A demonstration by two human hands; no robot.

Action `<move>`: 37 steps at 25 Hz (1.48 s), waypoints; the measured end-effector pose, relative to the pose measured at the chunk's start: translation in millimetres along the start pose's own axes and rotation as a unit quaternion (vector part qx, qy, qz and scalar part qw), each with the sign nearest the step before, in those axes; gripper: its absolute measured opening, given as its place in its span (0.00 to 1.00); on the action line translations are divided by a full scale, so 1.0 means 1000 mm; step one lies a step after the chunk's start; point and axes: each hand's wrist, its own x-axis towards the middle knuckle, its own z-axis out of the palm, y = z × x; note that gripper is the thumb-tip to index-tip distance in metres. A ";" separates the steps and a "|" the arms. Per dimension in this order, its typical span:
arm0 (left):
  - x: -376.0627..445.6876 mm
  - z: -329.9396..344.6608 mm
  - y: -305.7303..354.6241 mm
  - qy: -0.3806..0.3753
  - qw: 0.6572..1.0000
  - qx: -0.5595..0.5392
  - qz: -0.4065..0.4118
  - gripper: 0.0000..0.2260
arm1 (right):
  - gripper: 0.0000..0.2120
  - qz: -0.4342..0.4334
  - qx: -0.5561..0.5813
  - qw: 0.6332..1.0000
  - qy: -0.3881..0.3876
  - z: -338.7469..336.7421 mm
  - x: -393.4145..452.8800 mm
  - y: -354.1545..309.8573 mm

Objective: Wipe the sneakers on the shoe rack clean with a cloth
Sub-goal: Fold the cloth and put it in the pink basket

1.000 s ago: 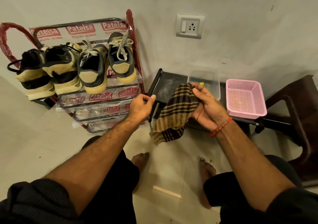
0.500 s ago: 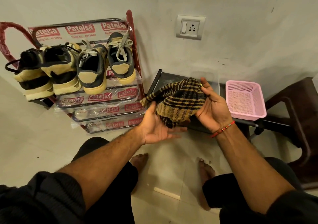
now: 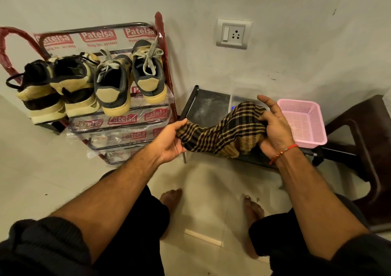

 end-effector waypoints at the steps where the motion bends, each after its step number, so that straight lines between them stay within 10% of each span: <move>1: -0.002 0.001 0.003 -0.004 1.000 0.027 -0.006 0.11 | 0.25 0.010 -0.001 1.000 -0.006 -0.002 0.000 0.001; 7: -0.009 -0.015 0.030 -0.065 0.979 -0.154 0.117 0.37 | 0.11 0.042 0.055 0.996 -0.058 -0.006 -0.001 -0.004; 9: -0.007 -0.015 0.012 -0.063 0.994 -0.059 0.069 0.46 | 0.12 0.035 0.036 0.998 -0.038 0.000 -0.001 0.004; 14: -0.005 0.006 0.016 0.088 0.982 0.063 0.153 0.10 | 0.15 0.053 -0.059 0.997 -0.005 0.000 -0.005 0.007; 30: -0.012 -0.004 0.038 0.225 0.856 0.309 0.348 0.11 | 0.23 -0.038 -0.045 0.998 -0.004 -0.010 -0.005 0.005; 37: -0.027 0.002 0.041 0.085 0.866 0.210 0.446 0.03 | 0.16 -0.148 -0.395 0.903 -0.078 -0.019 0.003 -0.017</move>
